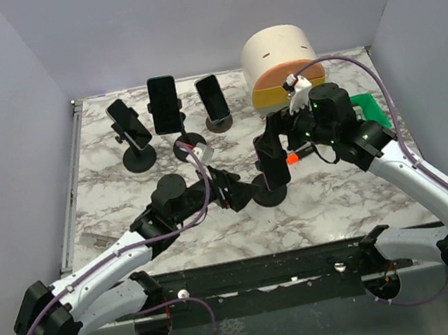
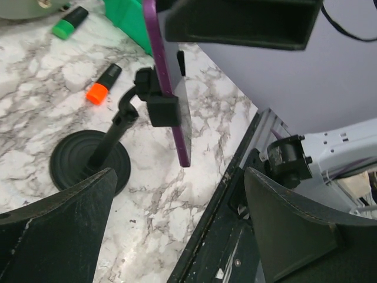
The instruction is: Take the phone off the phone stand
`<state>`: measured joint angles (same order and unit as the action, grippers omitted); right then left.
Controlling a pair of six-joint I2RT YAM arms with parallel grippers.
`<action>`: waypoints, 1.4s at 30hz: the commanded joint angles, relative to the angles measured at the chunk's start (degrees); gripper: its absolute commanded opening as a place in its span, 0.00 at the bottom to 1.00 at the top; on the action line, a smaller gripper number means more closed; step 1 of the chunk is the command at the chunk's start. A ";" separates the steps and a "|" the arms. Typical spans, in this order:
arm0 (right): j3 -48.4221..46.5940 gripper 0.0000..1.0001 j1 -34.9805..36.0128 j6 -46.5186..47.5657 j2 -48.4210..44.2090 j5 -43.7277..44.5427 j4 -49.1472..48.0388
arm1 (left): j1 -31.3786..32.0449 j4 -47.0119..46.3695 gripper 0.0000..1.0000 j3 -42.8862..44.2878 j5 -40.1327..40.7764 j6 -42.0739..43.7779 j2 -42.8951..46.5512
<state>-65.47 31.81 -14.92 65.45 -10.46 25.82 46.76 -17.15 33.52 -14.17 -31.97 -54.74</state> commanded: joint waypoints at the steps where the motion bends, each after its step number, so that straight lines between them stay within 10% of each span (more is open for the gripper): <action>1: -1.77 0.95 0.67 0.66 1.34 2.49 2.27 | 3.93 -7.41 0.87 -2.16 -0.81 1.81 -2.78; 10: -4.09 0.91 3.04 1.03 2.96 5.50 3.75 | 8.14 -13.28 0.56 -1.64 6.58 4.21 -10.95; 42: -5.49 0.84 8.14 0.50 1.98 9.41 6.71 | 9.05 -25.75 0.01 -3.63 9.10 1.91 -22.98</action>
<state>-68.66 38.72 -14.50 67.94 -2.94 30.13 55.64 -41.28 31.11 -7.03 -30.30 -76.38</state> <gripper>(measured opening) 0.849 0.069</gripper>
